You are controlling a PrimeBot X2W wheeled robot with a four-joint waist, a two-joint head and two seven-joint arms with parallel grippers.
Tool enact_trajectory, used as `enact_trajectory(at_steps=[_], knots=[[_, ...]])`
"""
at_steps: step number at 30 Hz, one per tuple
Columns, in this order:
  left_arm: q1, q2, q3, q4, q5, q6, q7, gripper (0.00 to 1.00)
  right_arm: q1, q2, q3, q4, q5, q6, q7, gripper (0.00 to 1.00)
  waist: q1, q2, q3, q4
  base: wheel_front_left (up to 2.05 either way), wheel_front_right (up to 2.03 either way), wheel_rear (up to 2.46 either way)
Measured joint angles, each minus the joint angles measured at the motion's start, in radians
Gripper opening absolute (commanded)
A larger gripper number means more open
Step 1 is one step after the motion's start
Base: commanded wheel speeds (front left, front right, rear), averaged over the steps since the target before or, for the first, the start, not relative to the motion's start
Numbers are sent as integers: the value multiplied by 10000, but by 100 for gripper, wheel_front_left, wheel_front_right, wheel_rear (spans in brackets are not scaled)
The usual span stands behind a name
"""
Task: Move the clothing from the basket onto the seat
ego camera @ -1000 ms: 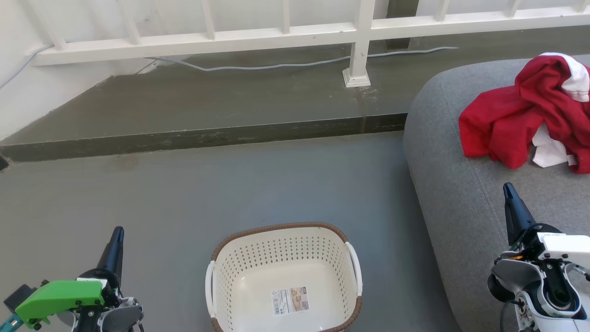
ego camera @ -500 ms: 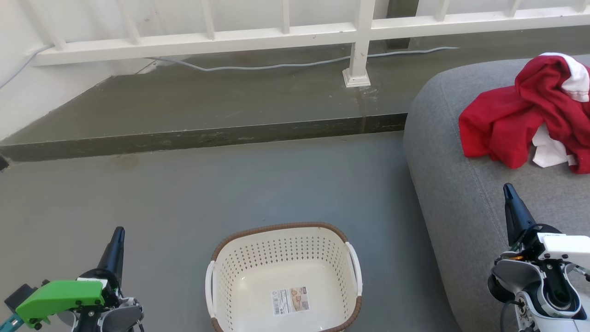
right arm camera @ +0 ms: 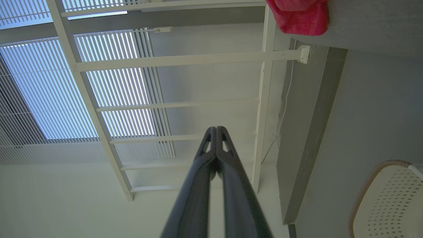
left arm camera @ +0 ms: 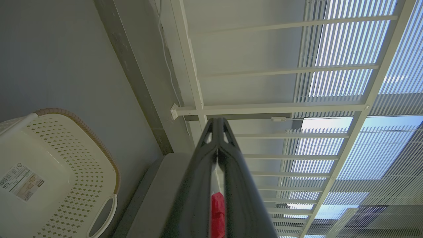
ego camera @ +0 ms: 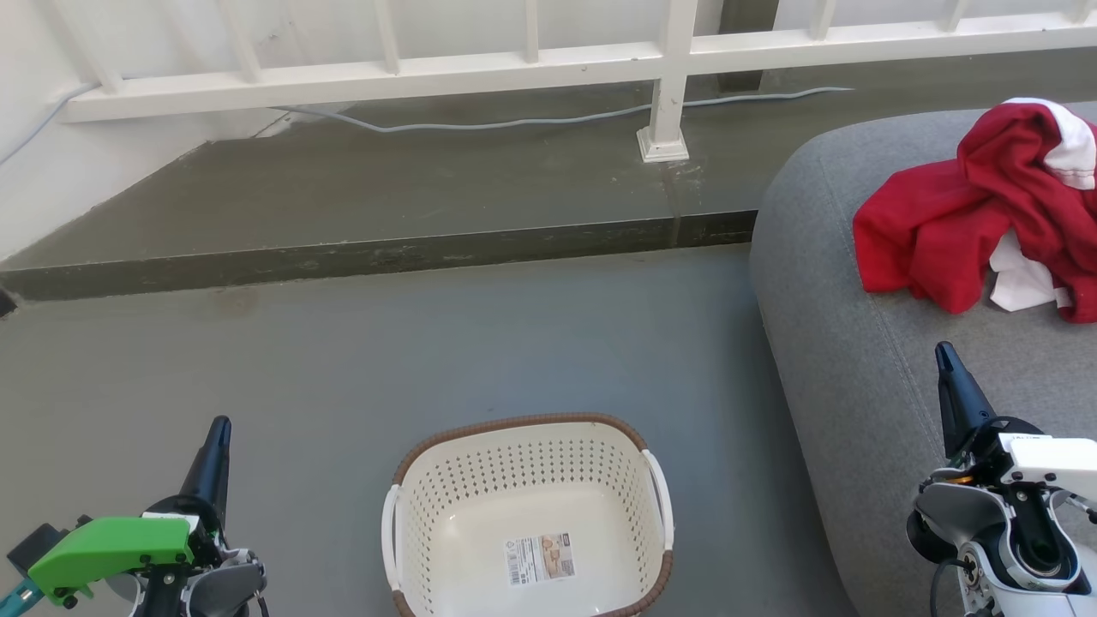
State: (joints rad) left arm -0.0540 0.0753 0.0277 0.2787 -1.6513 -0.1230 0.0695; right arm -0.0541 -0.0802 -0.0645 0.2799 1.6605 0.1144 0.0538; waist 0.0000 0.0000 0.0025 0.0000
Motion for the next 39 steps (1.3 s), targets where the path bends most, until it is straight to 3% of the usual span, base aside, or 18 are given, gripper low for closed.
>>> enact_trajectory(at_steps=[39], knots=[[-21,-17,23,19,0,-2,2,0,-4,4,-42,17,-2,42,17,0,0,0,-1,0,0,0,0]])
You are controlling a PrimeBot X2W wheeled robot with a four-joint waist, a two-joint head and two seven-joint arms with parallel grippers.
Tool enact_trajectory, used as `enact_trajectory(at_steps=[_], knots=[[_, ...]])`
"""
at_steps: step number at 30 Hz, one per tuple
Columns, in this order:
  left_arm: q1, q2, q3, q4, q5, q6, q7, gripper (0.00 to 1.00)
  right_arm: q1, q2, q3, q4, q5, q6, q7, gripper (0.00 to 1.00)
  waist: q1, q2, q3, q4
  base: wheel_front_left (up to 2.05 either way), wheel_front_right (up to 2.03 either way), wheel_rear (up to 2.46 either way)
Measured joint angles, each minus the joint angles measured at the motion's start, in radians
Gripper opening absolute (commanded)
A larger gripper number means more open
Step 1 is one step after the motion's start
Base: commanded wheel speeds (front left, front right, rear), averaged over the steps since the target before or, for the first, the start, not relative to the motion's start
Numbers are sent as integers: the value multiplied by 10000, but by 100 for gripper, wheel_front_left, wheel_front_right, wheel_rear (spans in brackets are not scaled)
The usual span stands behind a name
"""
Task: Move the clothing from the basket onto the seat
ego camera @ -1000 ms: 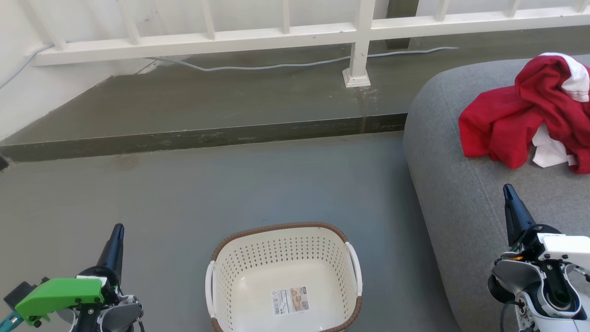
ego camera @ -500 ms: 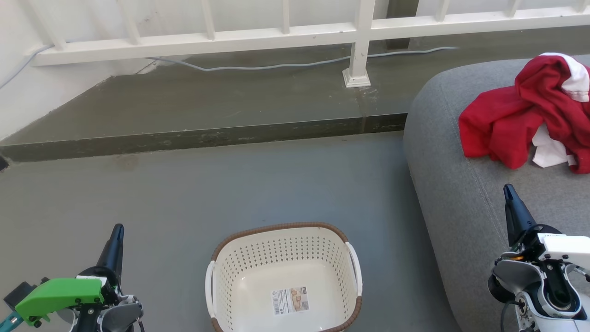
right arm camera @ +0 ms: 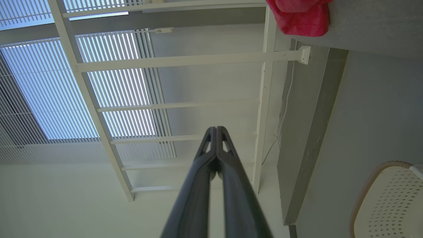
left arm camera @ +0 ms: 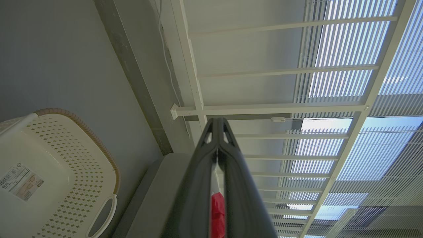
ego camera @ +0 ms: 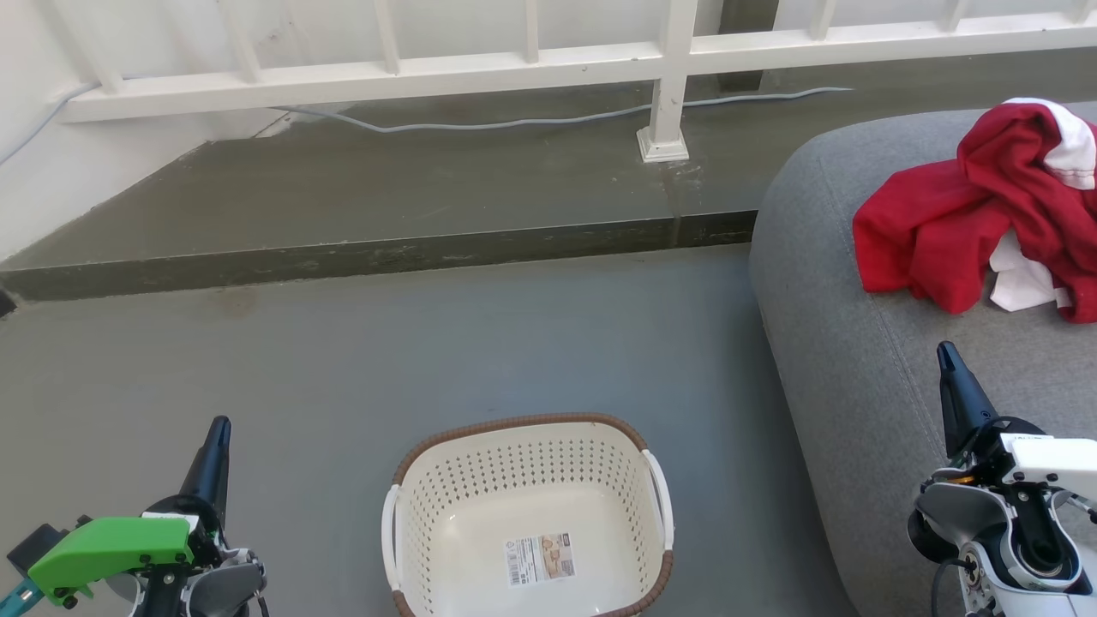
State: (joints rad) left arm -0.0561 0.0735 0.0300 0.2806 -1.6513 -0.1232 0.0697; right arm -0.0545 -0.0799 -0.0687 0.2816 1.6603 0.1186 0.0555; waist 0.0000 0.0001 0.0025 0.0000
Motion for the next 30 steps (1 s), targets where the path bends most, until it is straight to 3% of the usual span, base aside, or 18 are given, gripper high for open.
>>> enact_trajectory(at_steps=[30], knots=[[-1,-19,13,-6,0,0,10,0,0,8,-44,-8,-2,33,40,0,0,0,2,0,0,0,0]])
